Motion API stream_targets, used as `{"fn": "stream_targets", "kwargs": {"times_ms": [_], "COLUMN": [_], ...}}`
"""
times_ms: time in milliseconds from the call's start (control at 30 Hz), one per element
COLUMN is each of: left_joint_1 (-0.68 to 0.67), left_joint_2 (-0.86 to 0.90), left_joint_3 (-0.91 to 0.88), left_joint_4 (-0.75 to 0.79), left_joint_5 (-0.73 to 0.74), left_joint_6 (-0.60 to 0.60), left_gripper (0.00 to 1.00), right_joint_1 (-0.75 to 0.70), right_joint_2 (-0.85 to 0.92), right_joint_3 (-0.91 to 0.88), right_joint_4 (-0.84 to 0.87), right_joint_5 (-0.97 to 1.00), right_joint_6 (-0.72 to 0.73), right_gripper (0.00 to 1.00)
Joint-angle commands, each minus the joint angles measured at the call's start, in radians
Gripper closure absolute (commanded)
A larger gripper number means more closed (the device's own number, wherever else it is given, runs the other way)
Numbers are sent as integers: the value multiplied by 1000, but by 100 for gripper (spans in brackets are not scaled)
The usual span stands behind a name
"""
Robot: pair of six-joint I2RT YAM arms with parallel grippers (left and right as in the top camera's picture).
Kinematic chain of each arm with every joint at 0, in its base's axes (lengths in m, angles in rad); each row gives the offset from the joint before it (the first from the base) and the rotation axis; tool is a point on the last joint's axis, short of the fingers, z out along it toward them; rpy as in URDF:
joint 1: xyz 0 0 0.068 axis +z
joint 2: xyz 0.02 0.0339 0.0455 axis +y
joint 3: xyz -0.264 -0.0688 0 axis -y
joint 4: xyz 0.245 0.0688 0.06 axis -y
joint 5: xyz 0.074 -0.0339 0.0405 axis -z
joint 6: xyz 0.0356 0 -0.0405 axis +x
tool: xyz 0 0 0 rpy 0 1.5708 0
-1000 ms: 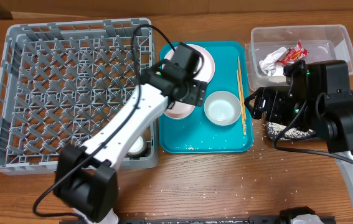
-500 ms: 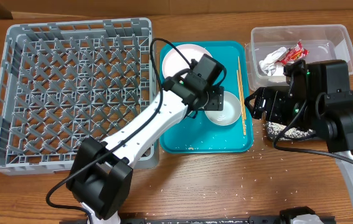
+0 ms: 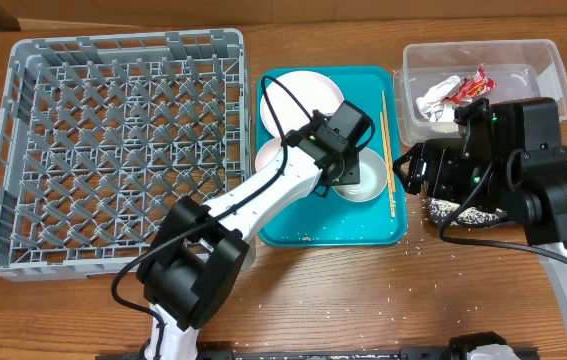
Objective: Sort waste into correct bins and load items into the dishwasher
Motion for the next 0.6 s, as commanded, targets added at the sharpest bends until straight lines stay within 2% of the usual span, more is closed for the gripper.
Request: {"fn": "stream_targets", "kwargs": {"times_ms": [0,100,300,367,567], "left_joint_1": [-7,-7,-7,-7,-6], "left_joint_2": [17,25,71,87,100], "left_joint_3": [-5,-5,-6,-6,-5], "left_joint_4": [1,0,-6,-6,-5], "left_joint_5": [-24,-24,-23,-23,-24], "left_joint_6": [-13,-20,-41,-56,-62], "left_gripper": [49,53,56,60,89], "right_joint_1": [-1,-1,-1,-1,-1], "right_joint_2": [-2,-2,-2,-2,-2], "right_joint_3": [13,13,13,13,13], "right_joint_4": [3,4,4,4,14], "right_joint_5": [6,6,6,6,6], "right_joint_6": [-11,-11,-11,-11,-11], "right_gripper": [7,7,7,8,8]}}
